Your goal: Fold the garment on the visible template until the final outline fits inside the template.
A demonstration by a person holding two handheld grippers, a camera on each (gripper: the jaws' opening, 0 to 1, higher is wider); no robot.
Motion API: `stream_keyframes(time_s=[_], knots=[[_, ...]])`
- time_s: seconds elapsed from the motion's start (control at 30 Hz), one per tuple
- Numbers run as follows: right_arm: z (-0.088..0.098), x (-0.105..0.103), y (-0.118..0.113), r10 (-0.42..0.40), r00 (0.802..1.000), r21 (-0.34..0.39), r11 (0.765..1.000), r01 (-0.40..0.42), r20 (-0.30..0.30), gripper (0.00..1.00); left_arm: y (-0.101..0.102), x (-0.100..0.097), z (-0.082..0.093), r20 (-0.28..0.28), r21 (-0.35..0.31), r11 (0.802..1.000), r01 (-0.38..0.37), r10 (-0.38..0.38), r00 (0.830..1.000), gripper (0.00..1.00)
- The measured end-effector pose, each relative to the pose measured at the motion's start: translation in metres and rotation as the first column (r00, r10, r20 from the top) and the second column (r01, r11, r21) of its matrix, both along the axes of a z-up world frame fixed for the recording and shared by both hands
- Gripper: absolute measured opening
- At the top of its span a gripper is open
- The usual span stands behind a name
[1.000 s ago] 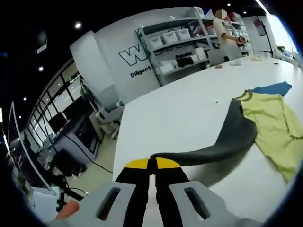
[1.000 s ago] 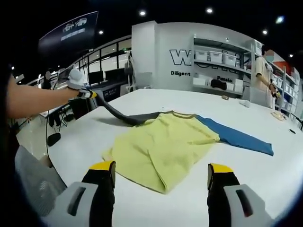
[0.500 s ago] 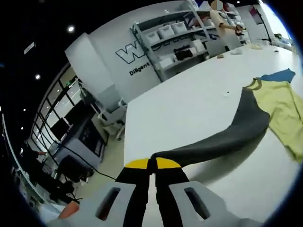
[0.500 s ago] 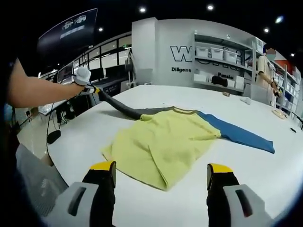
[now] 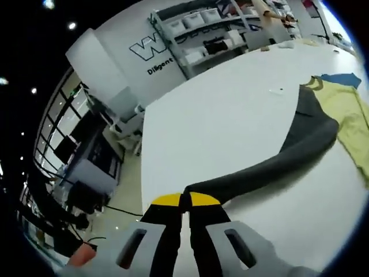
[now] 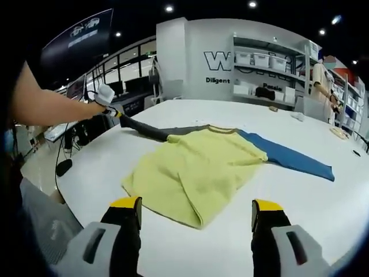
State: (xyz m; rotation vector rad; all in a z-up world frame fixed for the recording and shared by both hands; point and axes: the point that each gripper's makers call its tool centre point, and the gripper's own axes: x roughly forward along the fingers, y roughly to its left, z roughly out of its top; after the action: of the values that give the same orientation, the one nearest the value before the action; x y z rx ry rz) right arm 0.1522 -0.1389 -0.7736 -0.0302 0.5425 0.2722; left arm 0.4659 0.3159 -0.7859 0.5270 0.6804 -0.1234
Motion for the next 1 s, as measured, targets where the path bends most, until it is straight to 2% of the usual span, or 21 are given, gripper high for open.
stream_keyframes(time_s=[0.03,0.1,0.2,0.27,0.37,0.53,0.6,0.63,0.77,0.87,1.0], knots=[[0.000,0.000,0.000,-0.001,1.000,0.001,1.000,0.001,-0.001,0.80,0.002,-0.001,-0.002,-0.007,-0.001,1.000,-0.003,0.003,1.000,0.00],[0.000,0.000,0.000,-0.003,1.000,0.001,1.000,0.003,-0.002,0.80,0.002,-0.010,-0.014,-0.074,-0.040,0.999,-0.032,0.029,0.997,0.00],[-0.001,0.000,0.000,-0.003,1.000,0.003,1.000,0.003,-0.002,0.79,0.003,-0.020,-0.018,-0.116,-0.078,0.995,-0.061,0.052,0.992,0.00],[-0.001,0.000,0.000,-0.003,1.000,0.004,1.000,0.003,-0.002,0.79,0.000,-0.027,-0.021,-0.151,-0.128,0.989,-0.068,0.048,0.987,0.00],[-0.001,0.000,0.001,0.000,1.000,0.004,1.000,0.000,-0.002,0.78,0.005,-0.042,-0.037,-0.260,-0.090,0.995,-0.050,0.025,0.965,0.00],[-0.001,0.000,0.001,0.005,1.000,0.003,1.000,-0.005,-0.004,0.78,0.007,-0.045,-0.042,-0.270,-0.070,0.996,-0.060,0.039,0.962,0.02],[-0.001,0.000,0.002,0.006,1.000,0.001,1.000,-0.006,-0.003,0.78,0.014,-0.046,-0.044,-0.272,-0.012,0.998,-0.065,0.060,0.961,0.07],[-0.001,0.000,0.001,0.004,1.000,0.002,1.000,-0.004,-0.002,0.78,0.015,-0.046,-0.047,-0.271,-0.003,0.998,-0.061,0.058,0.961,0.10],[0.000,0.001,0.000,-0.002,1.000,0.005,1.000,0.002,0.002,0.78,0.017,-0.048,-0.051,-0.281,-0.004,0.997,-0.077,0.073,0.957,0.13],[0.001,0.001,0.000,-0.002,1.000,0.006,1.000,0.002,0.002,0.78,0.021,-0.050,-0.056,-0.287,0.024,0.996,-0.080,0.084,0.954,0.17],[0.001,0.002,0.000,-0.002,1.000,0.005,1.000,0.002,0.005,0.78,0.022,-0.053,-0.060,-0.293,0.026,0.995,-0.094,0.097,0.951,0.17]])
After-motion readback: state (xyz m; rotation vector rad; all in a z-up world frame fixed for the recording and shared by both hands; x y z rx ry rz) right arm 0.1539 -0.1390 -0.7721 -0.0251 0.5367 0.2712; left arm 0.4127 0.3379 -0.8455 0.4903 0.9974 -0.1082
